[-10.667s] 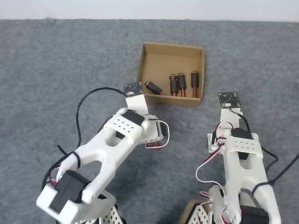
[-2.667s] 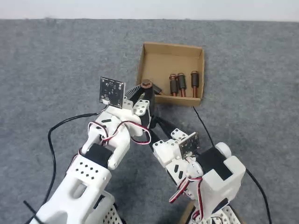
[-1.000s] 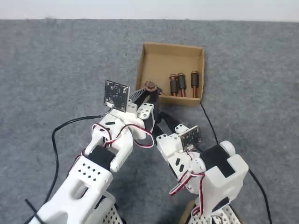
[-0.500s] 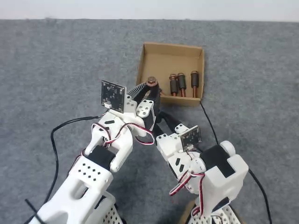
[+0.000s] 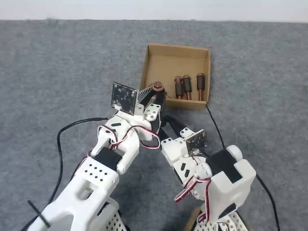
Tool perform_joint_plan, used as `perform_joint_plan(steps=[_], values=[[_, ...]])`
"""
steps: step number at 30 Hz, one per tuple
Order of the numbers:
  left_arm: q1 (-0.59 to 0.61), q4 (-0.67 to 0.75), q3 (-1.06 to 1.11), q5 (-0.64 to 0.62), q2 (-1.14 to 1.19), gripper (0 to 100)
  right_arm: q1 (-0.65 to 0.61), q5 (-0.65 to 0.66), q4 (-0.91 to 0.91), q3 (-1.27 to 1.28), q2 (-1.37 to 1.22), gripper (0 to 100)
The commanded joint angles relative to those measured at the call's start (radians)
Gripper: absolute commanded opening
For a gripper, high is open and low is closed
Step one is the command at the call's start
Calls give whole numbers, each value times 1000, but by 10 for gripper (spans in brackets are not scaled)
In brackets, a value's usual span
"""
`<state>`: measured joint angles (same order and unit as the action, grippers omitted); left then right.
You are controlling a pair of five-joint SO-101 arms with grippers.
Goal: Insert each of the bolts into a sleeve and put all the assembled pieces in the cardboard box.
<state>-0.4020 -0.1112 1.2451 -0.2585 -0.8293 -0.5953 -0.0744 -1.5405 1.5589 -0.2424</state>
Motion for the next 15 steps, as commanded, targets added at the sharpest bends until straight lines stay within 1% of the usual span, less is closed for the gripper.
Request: perform_joint_plan(steps=[1, 3, 7, 15], values=[[-5, 43, -7, 11, -5, 10, 24, 25, 2, -21, 53, 6], [-18, 58, 10, 11, -2, 10, 24, 35, 2, -18, 53, 6], [-23, 158, 51, 11, -2, 10, 33, 32, 4, 0, 84, 6], [-32, 166, 54, 9, 0, 10, 39, 21, 30, 20, 122, 6]])
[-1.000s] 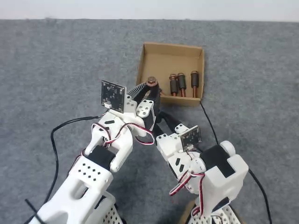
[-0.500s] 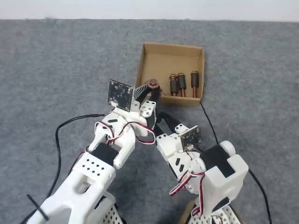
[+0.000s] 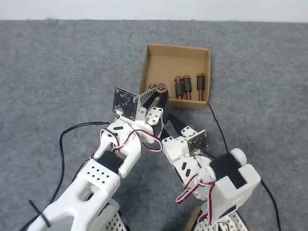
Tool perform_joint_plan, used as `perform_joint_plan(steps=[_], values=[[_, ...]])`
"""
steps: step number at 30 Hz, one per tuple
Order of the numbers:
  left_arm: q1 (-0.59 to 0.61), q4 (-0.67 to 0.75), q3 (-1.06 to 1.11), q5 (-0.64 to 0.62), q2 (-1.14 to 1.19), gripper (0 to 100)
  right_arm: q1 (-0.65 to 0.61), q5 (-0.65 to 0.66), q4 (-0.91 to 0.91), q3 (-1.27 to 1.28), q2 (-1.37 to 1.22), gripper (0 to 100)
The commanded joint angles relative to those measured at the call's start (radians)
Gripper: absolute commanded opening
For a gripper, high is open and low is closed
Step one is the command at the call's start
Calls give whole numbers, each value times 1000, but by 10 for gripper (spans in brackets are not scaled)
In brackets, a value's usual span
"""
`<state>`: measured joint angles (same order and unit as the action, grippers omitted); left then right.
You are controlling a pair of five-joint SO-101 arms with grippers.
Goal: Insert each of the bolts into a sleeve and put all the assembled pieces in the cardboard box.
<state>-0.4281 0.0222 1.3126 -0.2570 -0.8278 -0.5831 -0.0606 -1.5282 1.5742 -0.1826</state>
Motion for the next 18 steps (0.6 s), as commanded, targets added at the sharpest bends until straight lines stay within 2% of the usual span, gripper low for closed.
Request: perform_joint_plan(steps=[1, 18], values=[[-6, 32, -8, 8, -2, 10, 27, 9, 33, 5, 67, 6], [-6, 28, 56, 5, -12, 10, 27, 18, 50, -2, 64, 6]])
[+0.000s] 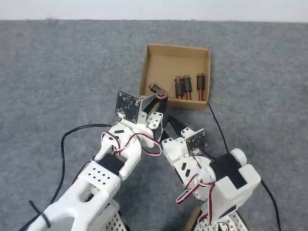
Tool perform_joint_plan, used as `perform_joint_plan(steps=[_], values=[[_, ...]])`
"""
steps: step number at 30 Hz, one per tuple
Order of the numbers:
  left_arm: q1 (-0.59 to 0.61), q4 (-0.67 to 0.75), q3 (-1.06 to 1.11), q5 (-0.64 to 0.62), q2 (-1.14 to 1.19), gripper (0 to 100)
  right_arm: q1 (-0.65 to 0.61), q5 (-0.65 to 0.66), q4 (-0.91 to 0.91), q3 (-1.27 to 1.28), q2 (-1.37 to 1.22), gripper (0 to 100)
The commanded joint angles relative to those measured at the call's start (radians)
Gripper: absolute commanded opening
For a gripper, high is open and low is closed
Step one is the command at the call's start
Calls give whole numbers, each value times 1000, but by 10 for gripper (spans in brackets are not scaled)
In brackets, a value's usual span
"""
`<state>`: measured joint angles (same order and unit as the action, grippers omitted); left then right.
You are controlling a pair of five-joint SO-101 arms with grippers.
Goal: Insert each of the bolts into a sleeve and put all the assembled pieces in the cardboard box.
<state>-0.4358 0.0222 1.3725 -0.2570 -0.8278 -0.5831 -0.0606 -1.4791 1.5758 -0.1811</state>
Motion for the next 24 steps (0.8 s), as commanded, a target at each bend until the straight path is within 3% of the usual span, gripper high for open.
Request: perform_joint_plan(steps=[1, 24], values=[[2, 28, 4, 5, -12, 10, 28, 35, 1, -3, 64, 6], [40, 25, 96, 6, -5, 13, 41, 66, -54, -3, 59, 6]])
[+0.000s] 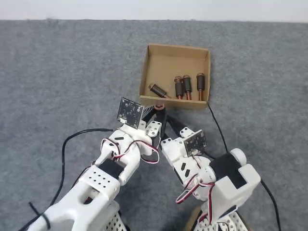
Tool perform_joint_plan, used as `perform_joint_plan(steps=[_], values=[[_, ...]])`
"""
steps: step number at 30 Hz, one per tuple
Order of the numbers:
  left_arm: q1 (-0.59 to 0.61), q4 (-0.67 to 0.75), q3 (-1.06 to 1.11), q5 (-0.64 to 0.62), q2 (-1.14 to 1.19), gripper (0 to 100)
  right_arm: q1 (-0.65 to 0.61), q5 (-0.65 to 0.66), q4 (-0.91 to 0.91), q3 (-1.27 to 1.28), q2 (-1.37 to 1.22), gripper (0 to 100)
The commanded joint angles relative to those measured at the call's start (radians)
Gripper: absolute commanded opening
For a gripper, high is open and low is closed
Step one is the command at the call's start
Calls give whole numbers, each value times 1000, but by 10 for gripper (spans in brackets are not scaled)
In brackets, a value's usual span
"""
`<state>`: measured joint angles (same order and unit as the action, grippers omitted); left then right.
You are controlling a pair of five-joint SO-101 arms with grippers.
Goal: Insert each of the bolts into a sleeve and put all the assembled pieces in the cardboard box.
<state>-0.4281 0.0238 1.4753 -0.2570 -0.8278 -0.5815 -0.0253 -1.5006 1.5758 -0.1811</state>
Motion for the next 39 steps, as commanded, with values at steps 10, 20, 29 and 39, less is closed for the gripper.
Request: perform_joint_plan(steps=[10, 20, 29, 39], values=[[26, 20, 27, 5, -5, 173, 64, 26, -36, -5, 65, 6], [26, 25, 27, 5, -12, 169, 64, 25, -33, -6, 65, 6], [-29, 20, 24, 9, -14, 171, 68, 26, -28, -25, 56, 6], [-25, -262, 36, 8, -330, 171, 68, 26, -28, -25, 56, 6]])
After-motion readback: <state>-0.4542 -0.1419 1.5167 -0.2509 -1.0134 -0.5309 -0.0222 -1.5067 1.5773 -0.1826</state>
